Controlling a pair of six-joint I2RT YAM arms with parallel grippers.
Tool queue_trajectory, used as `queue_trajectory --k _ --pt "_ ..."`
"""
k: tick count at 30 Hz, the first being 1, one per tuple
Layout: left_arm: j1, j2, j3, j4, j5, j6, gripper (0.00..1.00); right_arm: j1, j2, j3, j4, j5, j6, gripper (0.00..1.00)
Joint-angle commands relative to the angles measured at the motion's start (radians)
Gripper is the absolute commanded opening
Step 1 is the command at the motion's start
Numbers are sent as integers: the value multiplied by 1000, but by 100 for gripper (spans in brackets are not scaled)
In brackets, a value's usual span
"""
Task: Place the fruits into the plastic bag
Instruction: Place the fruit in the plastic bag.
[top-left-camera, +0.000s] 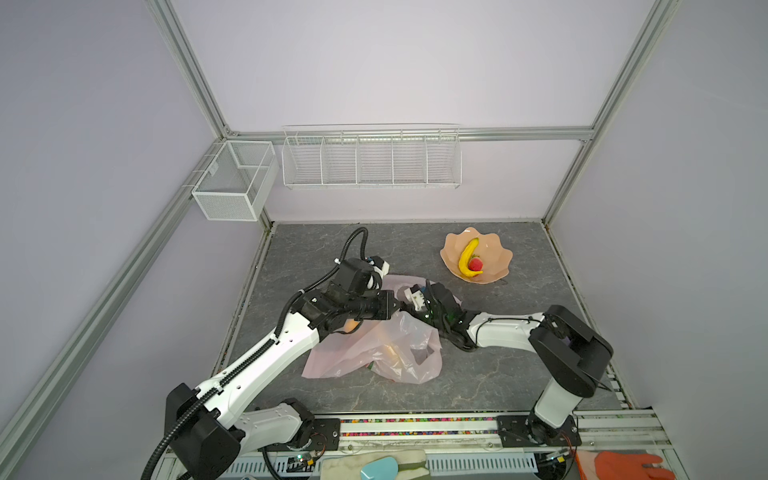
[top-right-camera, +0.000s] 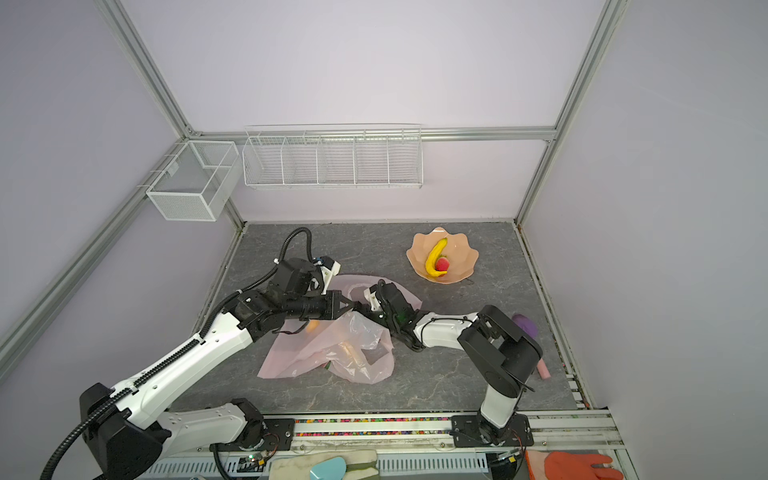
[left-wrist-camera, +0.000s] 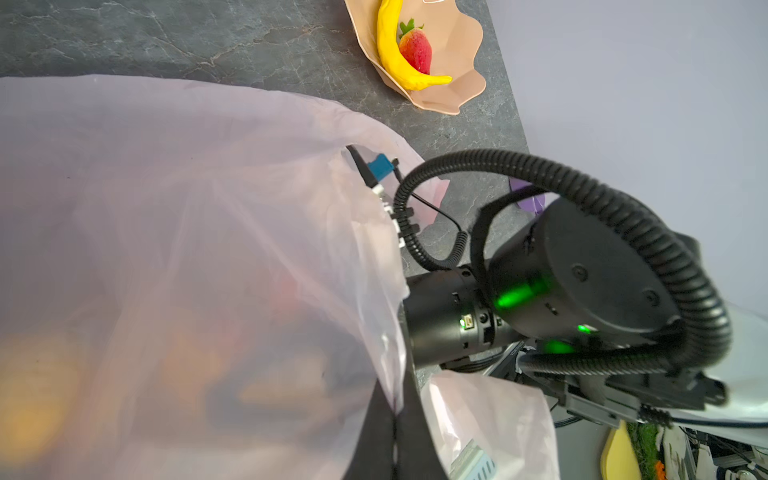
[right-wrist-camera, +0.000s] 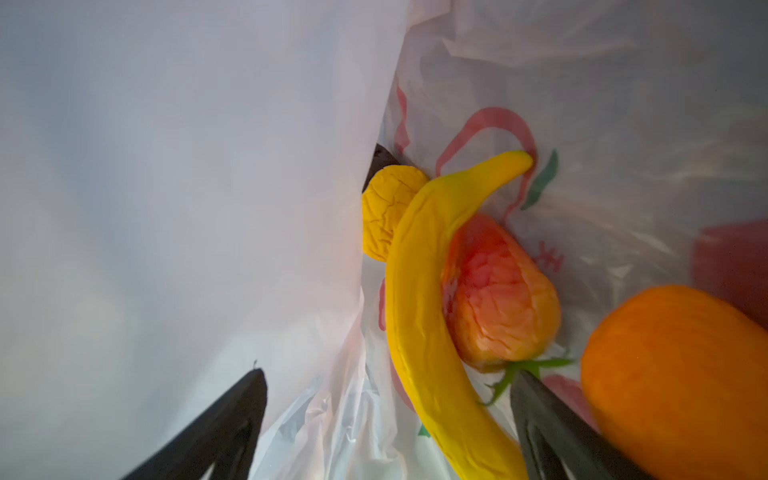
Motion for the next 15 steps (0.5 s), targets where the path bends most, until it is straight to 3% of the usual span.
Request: queue_trajectory --k 1,15 --pt "5 -26 -21 -7 -18 1 0 -14 -70 -27 -190 62 -71 95" --pt "5 -52 -50 14 15 4 0 -67 -429 -102 -656 333 -184 99"
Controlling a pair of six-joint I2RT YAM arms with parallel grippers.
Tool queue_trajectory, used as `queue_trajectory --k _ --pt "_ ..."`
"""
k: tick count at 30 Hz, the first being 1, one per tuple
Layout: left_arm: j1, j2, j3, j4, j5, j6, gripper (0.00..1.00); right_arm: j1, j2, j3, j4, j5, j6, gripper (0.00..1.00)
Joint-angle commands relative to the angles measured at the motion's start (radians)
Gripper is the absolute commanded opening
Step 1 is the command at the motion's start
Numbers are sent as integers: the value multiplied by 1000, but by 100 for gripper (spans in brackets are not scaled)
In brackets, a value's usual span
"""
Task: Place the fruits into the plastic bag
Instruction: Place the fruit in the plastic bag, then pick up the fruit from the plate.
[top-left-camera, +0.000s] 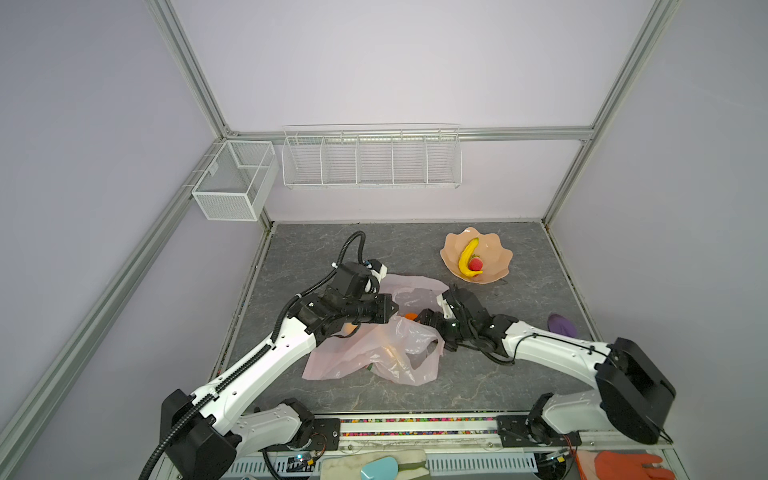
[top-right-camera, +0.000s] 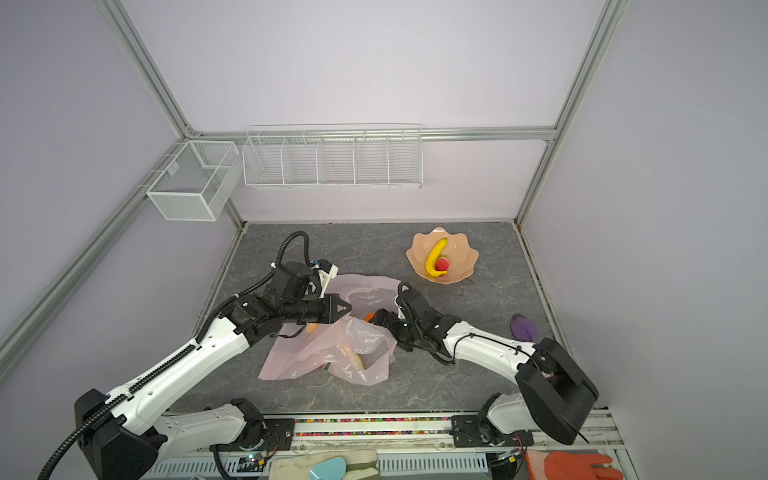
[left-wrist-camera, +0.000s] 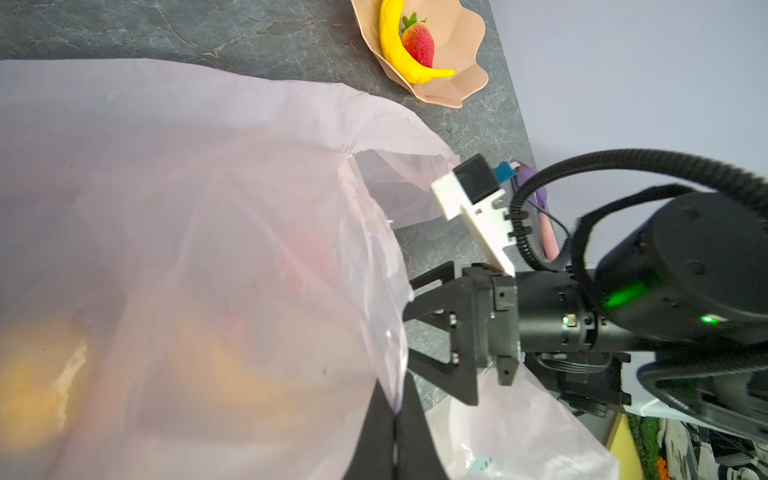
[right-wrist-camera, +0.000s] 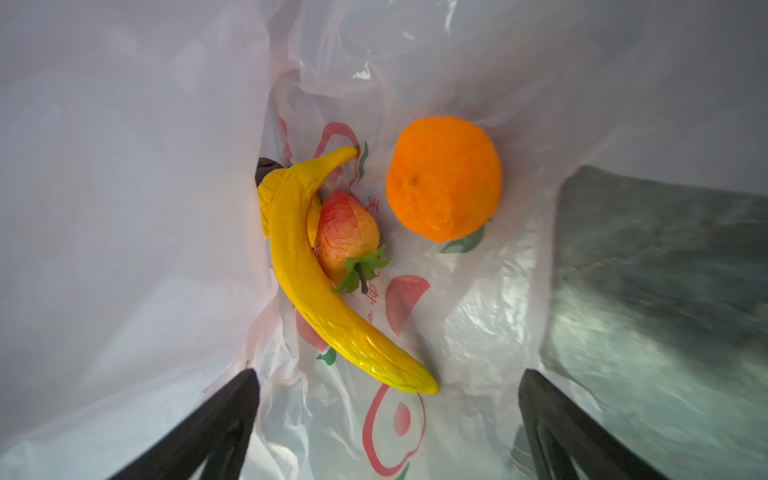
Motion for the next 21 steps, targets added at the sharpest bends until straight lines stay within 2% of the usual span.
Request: queue_trajectory --k 1,8,14,21 --pt "6 -18 -10 10 9 4 0 -24 -81 -5 -204 119 -49 99" --pt "5 -13 -6 18 20 7 0 -75 -216 1 -396 207 -85 95" --pt "5 -2 2 16 22 13 0 -92 -304 -1 -475 262 -105 89" --pt "5 3 6 18 24 15 0 -117 -397 2 -546 328 -151 89"
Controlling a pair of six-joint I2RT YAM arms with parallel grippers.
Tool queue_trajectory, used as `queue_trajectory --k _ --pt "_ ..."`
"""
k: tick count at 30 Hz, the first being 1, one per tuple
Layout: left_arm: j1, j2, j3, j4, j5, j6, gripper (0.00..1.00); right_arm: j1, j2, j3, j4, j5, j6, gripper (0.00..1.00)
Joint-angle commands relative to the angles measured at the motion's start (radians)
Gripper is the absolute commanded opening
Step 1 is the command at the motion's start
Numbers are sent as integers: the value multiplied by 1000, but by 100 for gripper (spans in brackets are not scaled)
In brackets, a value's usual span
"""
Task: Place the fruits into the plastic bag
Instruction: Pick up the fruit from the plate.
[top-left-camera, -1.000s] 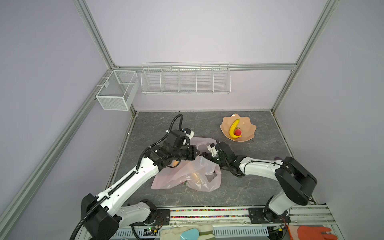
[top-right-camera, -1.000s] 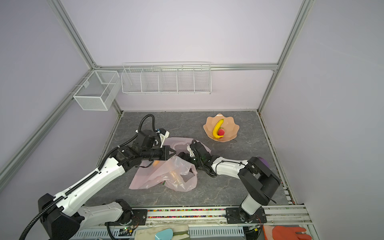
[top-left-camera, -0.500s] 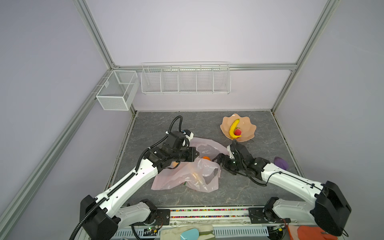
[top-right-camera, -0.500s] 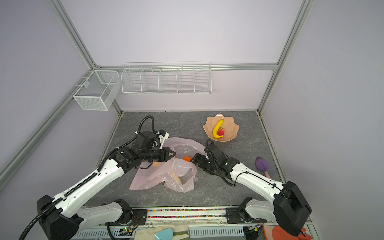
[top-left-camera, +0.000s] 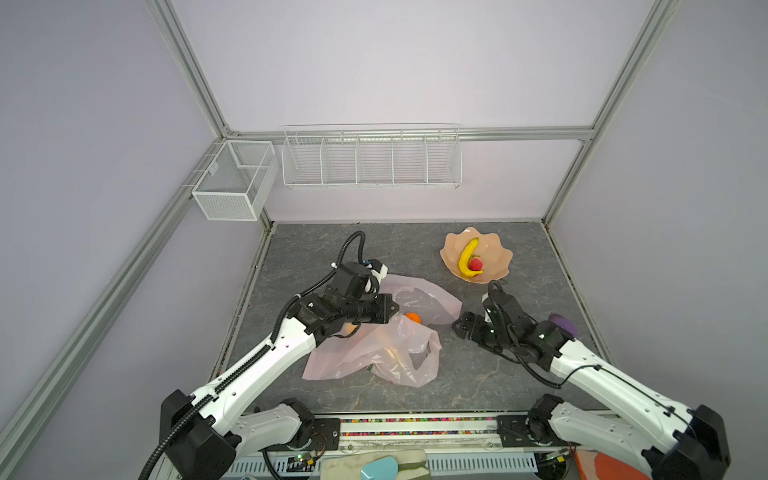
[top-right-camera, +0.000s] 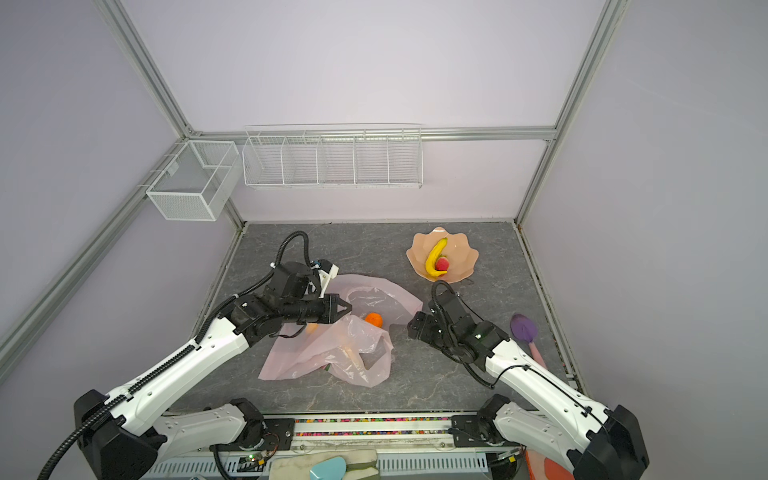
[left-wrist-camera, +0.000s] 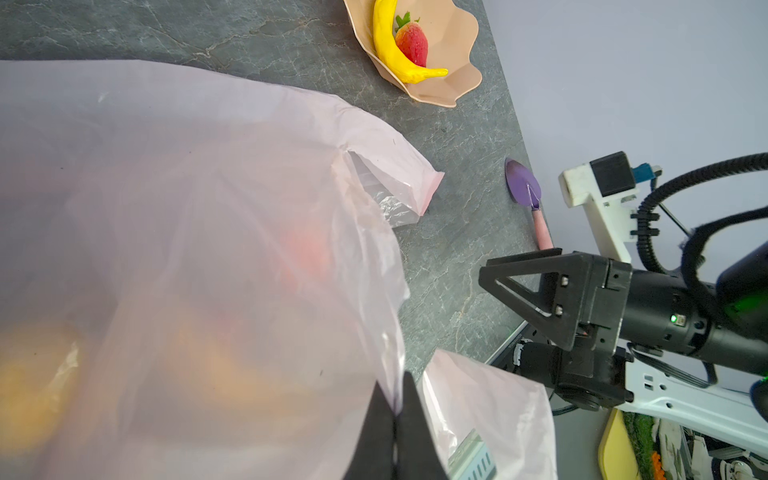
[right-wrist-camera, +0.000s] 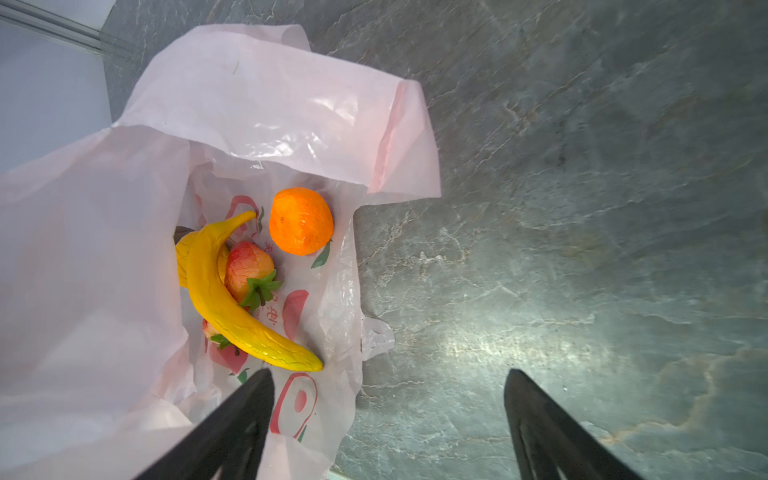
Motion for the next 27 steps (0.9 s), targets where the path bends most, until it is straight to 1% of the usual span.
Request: queue_trajectory --k 1,6,19,22,26,27 --pt "5 3 8 13 15 14 0 -22 -50 4 -76 63 -38 89" --pt "5 4 6 18 15 15 0 -69 -89 9 -115 54 -67 89" --pt "5 8 6 18 18 15 0 -108 -88 0 -82 26 -69 90" --pt "5 7 6 19 18 15 0 -126 -76 2 -66 15 -79 92" --pt "5 7 5 18 17 16 0 -166 -41 18 -40 -15 -103 99" --pt "5 7 5 18 17 17 0 -178 -32 23 -33 -21 -110 98"
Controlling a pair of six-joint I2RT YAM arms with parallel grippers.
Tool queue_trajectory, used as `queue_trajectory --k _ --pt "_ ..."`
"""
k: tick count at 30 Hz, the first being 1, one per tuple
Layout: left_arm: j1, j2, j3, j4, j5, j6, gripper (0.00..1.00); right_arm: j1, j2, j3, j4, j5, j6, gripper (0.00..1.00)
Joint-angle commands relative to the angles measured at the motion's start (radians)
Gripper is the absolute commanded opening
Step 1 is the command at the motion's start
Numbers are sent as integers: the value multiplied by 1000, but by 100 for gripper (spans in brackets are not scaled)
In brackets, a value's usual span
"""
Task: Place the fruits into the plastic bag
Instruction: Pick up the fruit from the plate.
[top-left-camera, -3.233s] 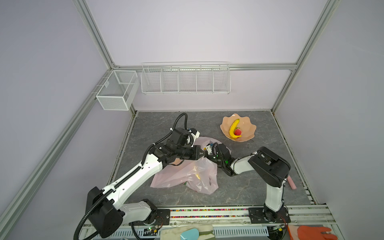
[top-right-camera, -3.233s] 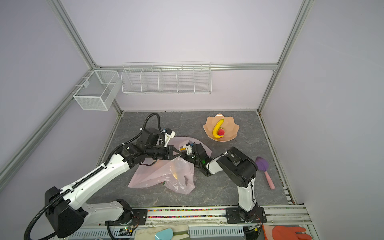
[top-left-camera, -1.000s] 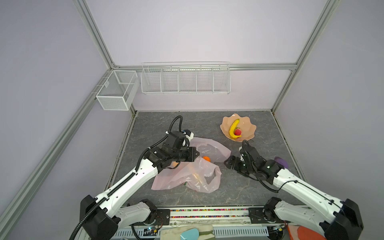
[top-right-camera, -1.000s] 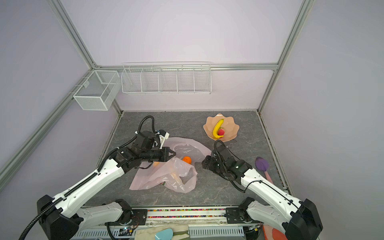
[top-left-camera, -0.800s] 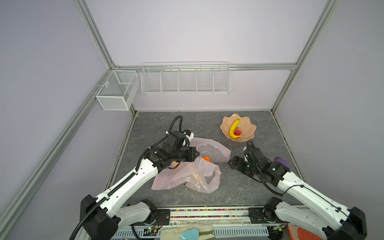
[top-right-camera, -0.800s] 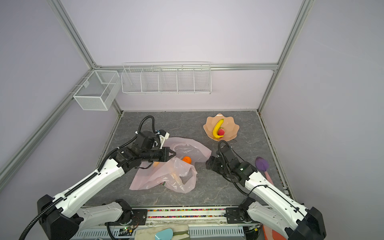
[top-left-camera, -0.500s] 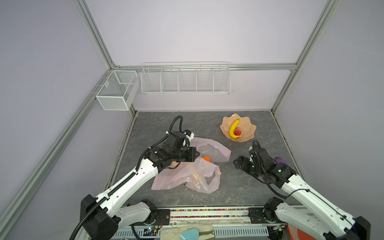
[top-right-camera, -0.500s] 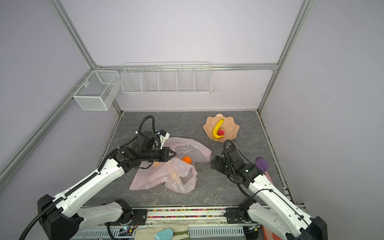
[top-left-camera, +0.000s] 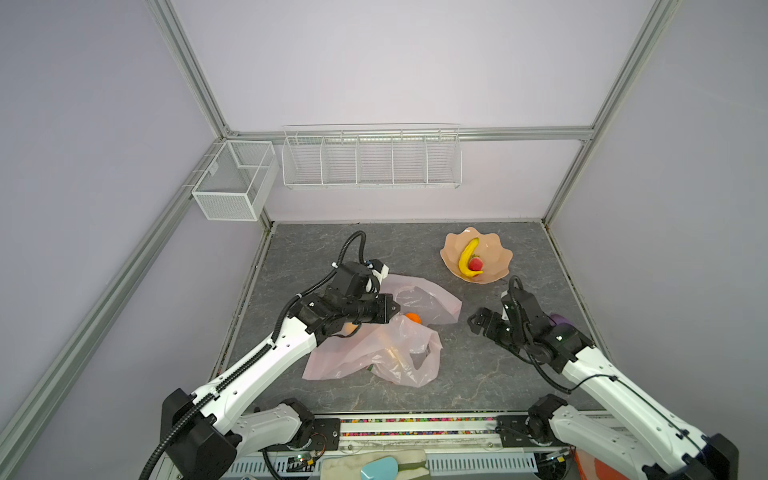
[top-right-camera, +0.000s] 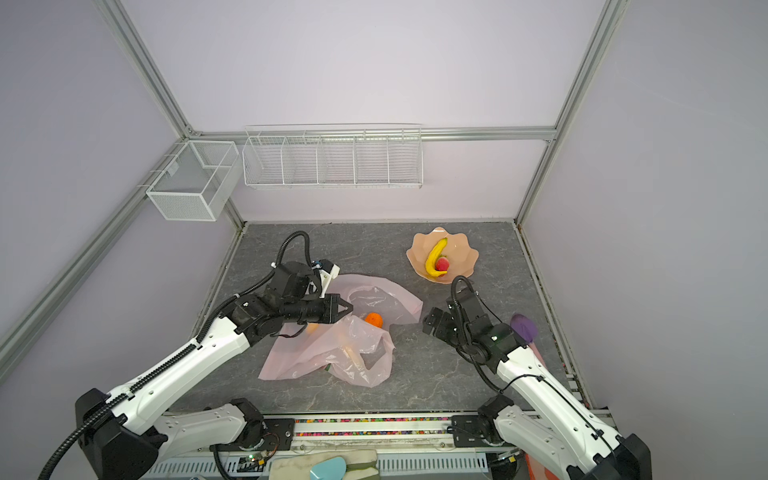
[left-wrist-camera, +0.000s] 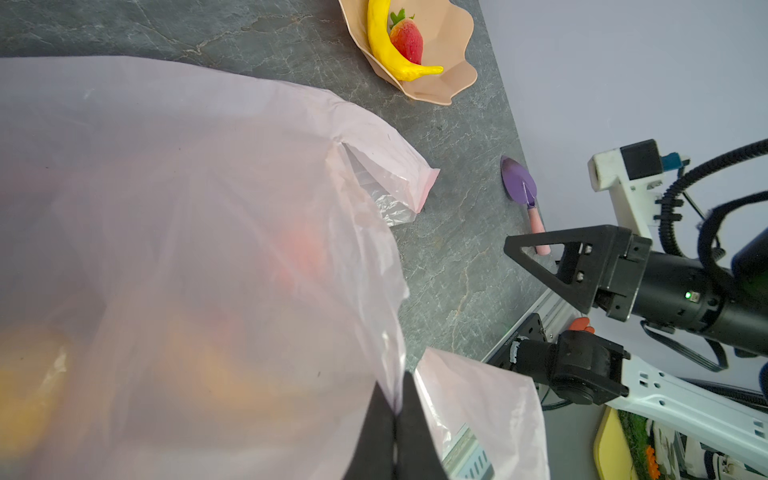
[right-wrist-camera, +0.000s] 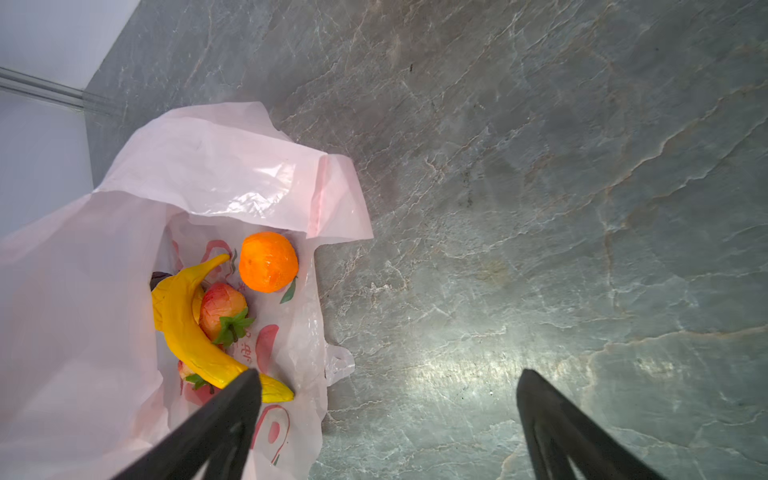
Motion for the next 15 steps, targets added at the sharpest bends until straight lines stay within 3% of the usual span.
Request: queue_trajectory --k 1,6,15 --pt "5 1 5 10 2 17 0 -40 34 28 43 -37 -34 97" --pt "5 -4 0 10 6 16 0 -136 131 83 93 -103 -83 81" --pt "5 -15 -3 -2 3 21 0 -297 395 308 89 -171 -226 67"
